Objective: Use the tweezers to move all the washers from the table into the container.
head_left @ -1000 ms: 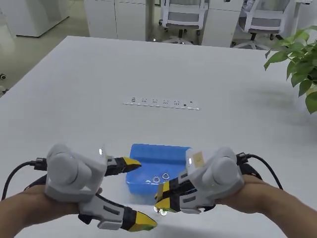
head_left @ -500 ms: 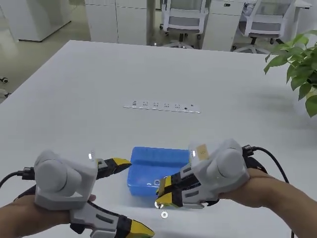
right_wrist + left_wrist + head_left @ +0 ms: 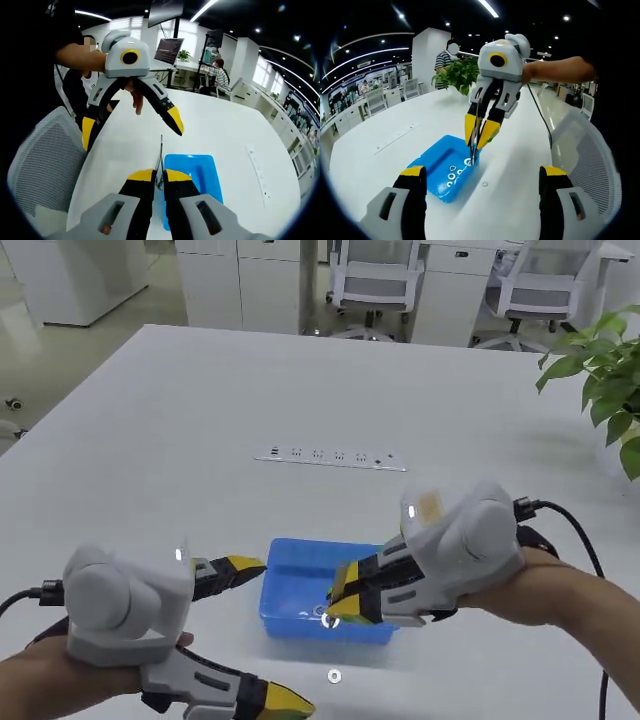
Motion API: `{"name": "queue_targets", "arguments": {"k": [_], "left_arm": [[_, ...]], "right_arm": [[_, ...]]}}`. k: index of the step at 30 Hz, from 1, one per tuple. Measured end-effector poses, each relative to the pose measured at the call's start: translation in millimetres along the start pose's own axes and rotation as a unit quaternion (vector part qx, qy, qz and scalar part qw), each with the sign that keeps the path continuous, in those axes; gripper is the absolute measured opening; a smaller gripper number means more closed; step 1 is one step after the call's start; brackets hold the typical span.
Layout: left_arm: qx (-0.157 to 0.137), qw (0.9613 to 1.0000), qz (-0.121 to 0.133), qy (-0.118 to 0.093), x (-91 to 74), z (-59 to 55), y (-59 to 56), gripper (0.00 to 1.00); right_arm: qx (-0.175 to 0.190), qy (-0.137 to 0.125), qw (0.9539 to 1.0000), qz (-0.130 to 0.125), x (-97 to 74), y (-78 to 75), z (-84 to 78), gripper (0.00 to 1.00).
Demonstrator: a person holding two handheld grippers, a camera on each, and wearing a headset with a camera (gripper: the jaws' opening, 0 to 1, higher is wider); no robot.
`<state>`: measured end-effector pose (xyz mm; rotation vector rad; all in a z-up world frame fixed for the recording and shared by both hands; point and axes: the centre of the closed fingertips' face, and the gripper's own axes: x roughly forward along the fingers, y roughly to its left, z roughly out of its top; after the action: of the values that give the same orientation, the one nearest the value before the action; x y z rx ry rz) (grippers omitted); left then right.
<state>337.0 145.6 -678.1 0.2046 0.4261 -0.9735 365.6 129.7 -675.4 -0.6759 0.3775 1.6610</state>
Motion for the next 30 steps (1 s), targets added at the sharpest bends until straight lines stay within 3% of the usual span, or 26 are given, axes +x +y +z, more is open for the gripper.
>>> {"name": "queue_targets", "arguments": {"k": [7,17,30], "left_arm": [[0.004,1.0,0.005,-0.004,0.2,4.7,4.8,0.99],[0.009,0.9999,0.009,-0.007,2.8,10.2,9.1,0.98],[0.02,0.9998,0.003,-0.005,17.1,17.5,20.7,0.95]], "right_arm": [[-0.004,0.006,0.9999,-0.013,-6.1,-16.7,-6.6,0.08],[-0.001,0.023,0.9992,-0.032,-4.9,-36.0,-31.6,0.08],[0.01,0.034,0.9989,-0.031,7.4,-46.1,-57.7,0.08]]}}
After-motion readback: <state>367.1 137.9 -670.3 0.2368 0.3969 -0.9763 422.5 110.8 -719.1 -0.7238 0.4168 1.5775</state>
